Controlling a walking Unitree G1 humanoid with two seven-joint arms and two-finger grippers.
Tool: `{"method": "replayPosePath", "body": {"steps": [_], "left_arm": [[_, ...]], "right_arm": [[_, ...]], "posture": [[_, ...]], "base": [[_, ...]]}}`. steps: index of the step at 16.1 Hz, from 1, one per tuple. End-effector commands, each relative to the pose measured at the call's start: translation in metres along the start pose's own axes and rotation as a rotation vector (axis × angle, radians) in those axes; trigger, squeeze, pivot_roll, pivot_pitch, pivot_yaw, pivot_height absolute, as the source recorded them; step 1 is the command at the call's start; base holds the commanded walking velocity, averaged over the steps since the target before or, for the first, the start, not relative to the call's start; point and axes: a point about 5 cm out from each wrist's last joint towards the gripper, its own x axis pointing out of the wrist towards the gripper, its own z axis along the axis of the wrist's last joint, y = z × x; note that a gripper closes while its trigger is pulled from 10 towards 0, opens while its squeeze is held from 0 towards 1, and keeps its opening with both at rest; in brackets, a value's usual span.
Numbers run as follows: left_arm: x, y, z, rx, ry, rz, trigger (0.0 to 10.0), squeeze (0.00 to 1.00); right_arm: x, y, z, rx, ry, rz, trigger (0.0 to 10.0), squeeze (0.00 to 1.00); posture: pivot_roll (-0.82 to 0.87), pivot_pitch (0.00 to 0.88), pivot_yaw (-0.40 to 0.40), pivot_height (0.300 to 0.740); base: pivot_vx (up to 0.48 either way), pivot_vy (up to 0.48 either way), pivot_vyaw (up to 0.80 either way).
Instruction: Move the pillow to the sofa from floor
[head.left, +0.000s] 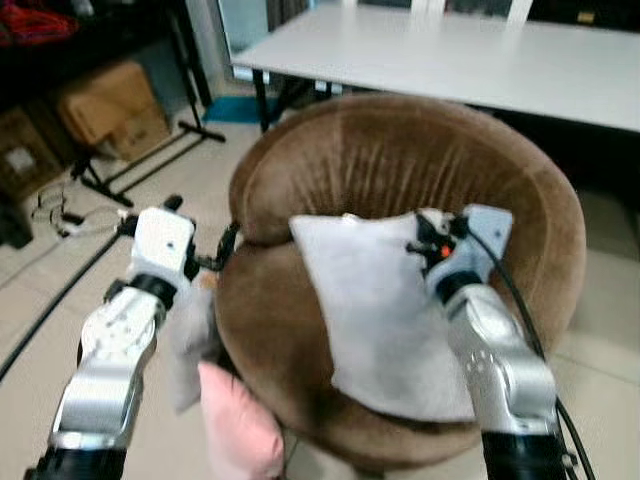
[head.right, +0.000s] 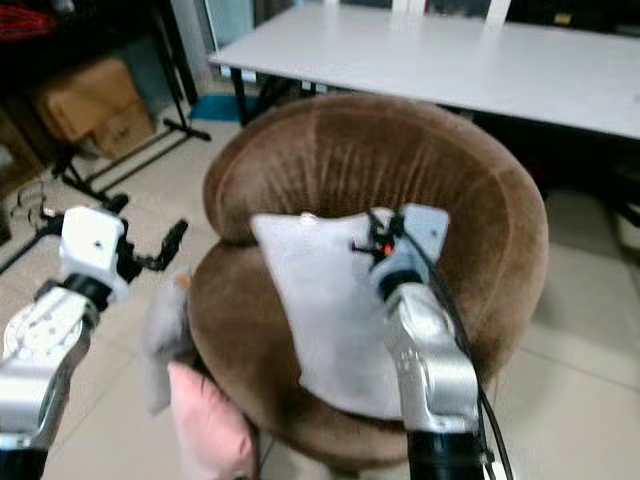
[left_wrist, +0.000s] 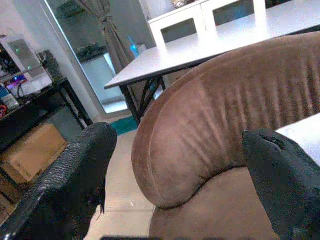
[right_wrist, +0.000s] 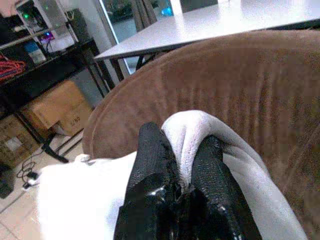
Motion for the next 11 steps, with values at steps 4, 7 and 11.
{"method": "replayPosePath", "body": {"steps": [4,7,11], "left_arm": [[-0.003,-0.007,-0.002,0.030,0.026,-0.090,10.0,0.00],[-0.008,-0.011,-0.006,0.054,0.056,-0.189,10.0,0.00],[-0.015,-0.010,-0.007,0.069,0.092,-0.321,10.0,0.00]], "right_arm": [[0.006,0.007,0.024,-0.044,-0.065,0.045,10.0,0.00],[0.013,0.013,0.026,-0.069,-0.034,0.059,10.0,0.00],[0.026,0.033,0.036,-0.032,-0.006,0.105,10.0,0.00]], "posture": [[-0.03,0.000,0.055,0.740],[-0.02,0.000,0.050,0.740],[-0.02,0.000,0.046,0.740]], "base": [[0.143,0.000,0.00],[0.000,0.000,0.00],[0.000,0.000,0.00]]}}
